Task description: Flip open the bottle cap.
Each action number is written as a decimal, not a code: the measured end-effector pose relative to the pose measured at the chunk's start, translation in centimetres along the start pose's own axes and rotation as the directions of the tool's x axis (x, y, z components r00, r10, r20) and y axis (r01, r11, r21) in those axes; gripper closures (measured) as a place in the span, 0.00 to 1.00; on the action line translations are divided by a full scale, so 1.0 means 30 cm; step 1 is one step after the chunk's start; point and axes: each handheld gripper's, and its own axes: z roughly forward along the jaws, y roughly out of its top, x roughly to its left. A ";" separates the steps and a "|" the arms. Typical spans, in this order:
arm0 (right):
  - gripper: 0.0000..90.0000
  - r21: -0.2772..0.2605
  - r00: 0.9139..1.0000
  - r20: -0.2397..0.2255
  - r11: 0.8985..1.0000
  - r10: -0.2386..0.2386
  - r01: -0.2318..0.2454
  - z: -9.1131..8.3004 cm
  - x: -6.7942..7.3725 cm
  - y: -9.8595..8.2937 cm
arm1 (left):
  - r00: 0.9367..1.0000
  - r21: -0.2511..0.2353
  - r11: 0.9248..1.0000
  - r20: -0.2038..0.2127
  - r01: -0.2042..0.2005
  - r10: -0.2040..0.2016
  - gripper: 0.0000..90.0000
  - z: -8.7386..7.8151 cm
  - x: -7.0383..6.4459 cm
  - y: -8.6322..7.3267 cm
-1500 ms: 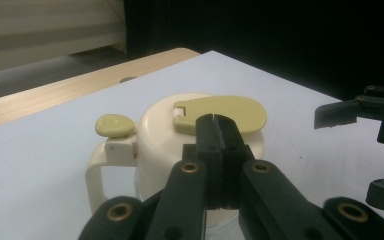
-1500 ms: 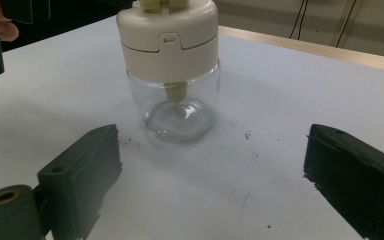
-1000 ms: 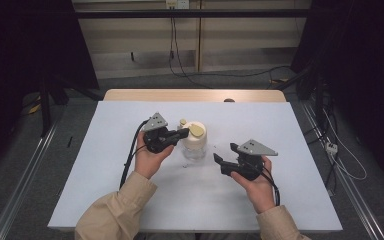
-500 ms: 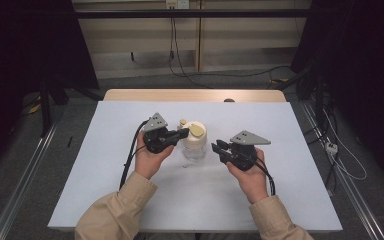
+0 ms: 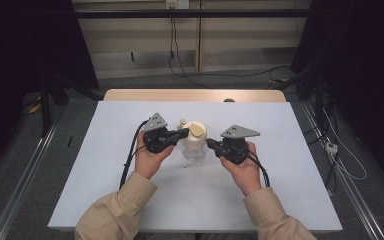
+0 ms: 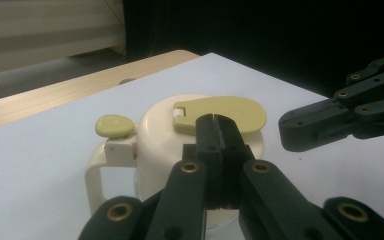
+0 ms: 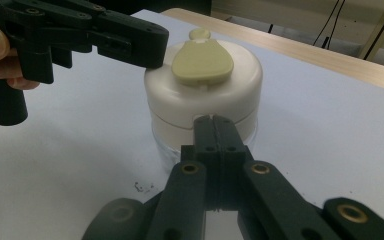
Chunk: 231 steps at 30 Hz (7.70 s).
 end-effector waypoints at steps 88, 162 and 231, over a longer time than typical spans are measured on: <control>1.00 -0.005 0.999 0.013 0.999 -0.041 0.042 0.061 0.022 0.118 | 0.999 -0.005 1.000 -0.027 -0.021 0.020 1.00 -0.003 -0.013 -0.004; 1.00 -0.039 0.999 0.011 0.998 -0.040 0.041 0.108 0.030 0.178 | 0.999 -0.013 1.000 -0.033 -0.016 0.016 1.00 -0.004 -0.017 -0.007; 0.72 -0.057 0.999 0.030 0.998 -0.025 0.027 0.115 0.002 0.179 | 0.999 0.000 1.000 -0.036 0.021 -0.021 0.66 -0.031 -0.031 -0.002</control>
